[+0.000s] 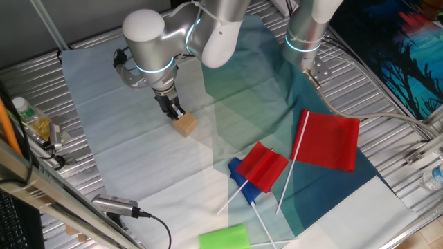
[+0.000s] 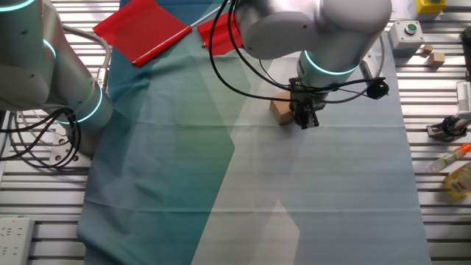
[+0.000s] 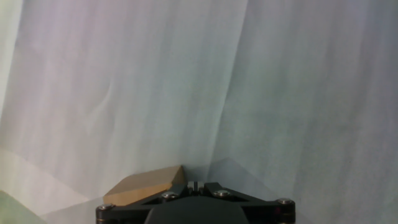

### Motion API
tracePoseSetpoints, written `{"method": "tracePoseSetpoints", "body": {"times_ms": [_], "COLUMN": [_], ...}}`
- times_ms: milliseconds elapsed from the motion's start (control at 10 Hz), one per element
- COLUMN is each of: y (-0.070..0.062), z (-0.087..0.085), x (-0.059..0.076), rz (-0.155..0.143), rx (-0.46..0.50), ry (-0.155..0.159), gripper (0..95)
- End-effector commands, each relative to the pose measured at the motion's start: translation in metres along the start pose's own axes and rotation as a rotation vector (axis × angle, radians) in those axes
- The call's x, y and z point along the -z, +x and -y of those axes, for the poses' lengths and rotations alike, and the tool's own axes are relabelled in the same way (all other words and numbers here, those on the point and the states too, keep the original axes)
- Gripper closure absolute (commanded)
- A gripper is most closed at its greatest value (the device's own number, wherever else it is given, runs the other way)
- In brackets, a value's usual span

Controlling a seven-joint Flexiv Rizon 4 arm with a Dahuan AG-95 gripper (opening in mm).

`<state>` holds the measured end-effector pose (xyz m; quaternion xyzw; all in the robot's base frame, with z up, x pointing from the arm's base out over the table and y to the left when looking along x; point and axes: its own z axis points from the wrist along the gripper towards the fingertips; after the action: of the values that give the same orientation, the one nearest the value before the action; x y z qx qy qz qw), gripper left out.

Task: Use the gripper to push the small block from left to right

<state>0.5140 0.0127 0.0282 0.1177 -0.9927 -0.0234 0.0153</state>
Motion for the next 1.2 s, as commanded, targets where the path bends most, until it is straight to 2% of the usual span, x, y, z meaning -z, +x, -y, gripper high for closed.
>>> {"method": "tracePoseSetpoints", "body": {"times_ms": [100, 600, 900, 1200], "y": [0.0001, 0.0003, 0.0003, 0.0003], "z": [0.0004, 0.0006, 0.0006, 0.0006], "x": [0.0000, 0.0001, 0.0001, 0.0001], "rz": [0.000, 0.008, 0.016, 0.006], "rx": [-0.002, -0.008, 0.034, 0.074], "ry": [0.003, 0.015, 0.019, 0.018], "gripper": [95.0, 95.0, 95.0, 95.0]}}
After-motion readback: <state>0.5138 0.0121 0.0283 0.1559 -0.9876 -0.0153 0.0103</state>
